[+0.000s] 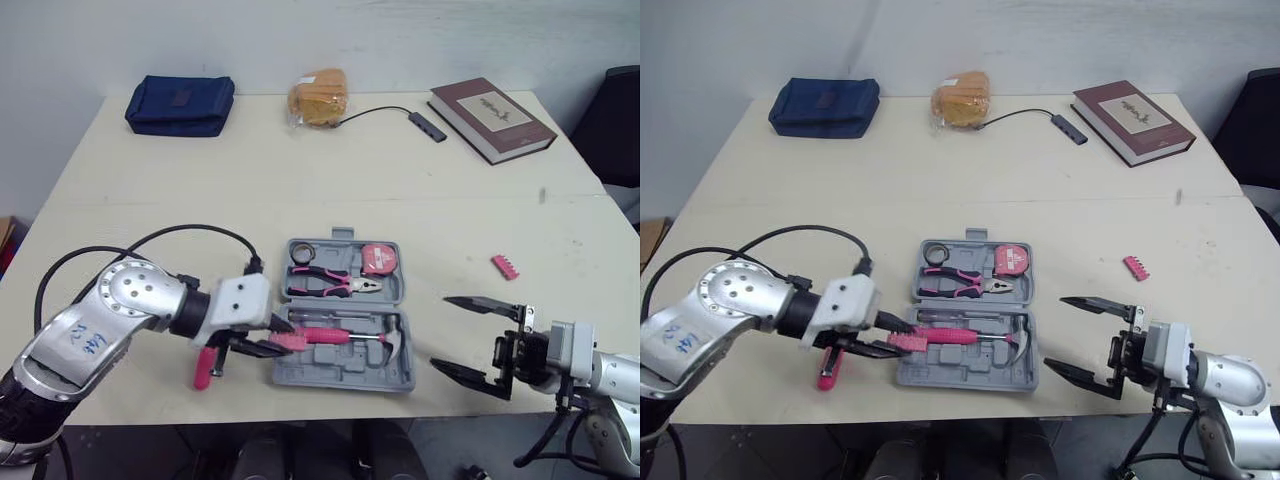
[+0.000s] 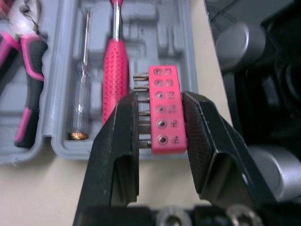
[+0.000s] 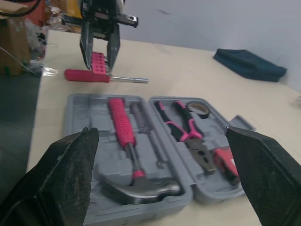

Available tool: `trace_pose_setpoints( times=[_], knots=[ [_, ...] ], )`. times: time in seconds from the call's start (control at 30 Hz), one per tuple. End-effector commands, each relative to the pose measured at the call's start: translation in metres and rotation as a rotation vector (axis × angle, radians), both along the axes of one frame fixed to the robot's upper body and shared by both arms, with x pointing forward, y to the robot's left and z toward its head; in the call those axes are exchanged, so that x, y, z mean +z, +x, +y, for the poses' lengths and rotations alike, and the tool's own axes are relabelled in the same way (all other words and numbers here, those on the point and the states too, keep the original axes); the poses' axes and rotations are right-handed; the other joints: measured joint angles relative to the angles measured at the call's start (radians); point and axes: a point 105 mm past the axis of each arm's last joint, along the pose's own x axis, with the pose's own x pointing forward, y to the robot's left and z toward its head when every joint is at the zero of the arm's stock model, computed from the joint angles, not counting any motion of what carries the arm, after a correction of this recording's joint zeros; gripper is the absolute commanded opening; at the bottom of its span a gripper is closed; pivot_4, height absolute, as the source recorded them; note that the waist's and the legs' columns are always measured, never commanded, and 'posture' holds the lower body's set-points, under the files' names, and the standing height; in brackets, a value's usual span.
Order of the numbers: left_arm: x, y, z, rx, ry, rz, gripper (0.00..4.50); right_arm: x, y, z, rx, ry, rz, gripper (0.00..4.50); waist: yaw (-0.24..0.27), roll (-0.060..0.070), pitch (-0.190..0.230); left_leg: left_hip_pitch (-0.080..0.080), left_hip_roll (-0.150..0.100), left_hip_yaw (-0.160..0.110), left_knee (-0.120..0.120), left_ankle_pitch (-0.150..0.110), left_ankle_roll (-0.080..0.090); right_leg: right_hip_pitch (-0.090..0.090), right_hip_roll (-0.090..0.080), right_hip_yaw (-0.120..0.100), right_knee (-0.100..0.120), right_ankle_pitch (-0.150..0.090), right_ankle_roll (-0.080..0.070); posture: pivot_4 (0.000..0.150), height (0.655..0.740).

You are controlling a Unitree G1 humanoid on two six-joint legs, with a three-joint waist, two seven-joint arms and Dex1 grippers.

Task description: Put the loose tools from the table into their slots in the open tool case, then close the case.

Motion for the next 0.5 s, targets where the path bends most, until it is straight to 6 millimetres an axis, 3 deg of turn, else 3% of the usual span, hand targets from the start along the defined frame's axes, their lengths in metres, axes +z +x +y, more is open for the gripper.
trace_pose_setpoints(
  times=[0.03, 0.33, 0.5],
  knots=[
    [-0.005, 0.001, -0.008, 0.027, 0.057, -0.055, 0.70, 0.009, -0.011, 0.006, 0.049, -0.008, -0.020, 4.50, 0.002, 0.000, 0.000, 0.000, 0.000, 0.000, 0.000, 0.000, 0.000, 0.000, 0.000, 0.000, 0.000, 0.000, 0.000, 0.150, 0.7400],
    [-0.032, 0.005, -0.002, 0.056, 0.202, -0.084, 0.70, 0.021, -0.025, 0.017, 0.086, -0.017, -0.011, 4.50, 0.003, -0.002, 0.001, 0.000, 0.000, 0.000, 0.001, 0.000, 0.000, 0.000, 0.000, 0.000, 0.000, 0.000, 0.000, 0.150, 0.7400],
    [-0.032, 0.014, -0.007, 0.093, 0.173, -0.105, 0.70, 0.022, -0.026, 0.018, 0.073, -0.012, -0.010, 4.50, 0.011, -0.002, 0.001, -0.001, 0.000, -0.001, 0.001, 0.000, 0.001, 0.000, -0.001, 0.000, 0.000, 0.000, 0.000, 0.150, 0.7400]
  ],
)
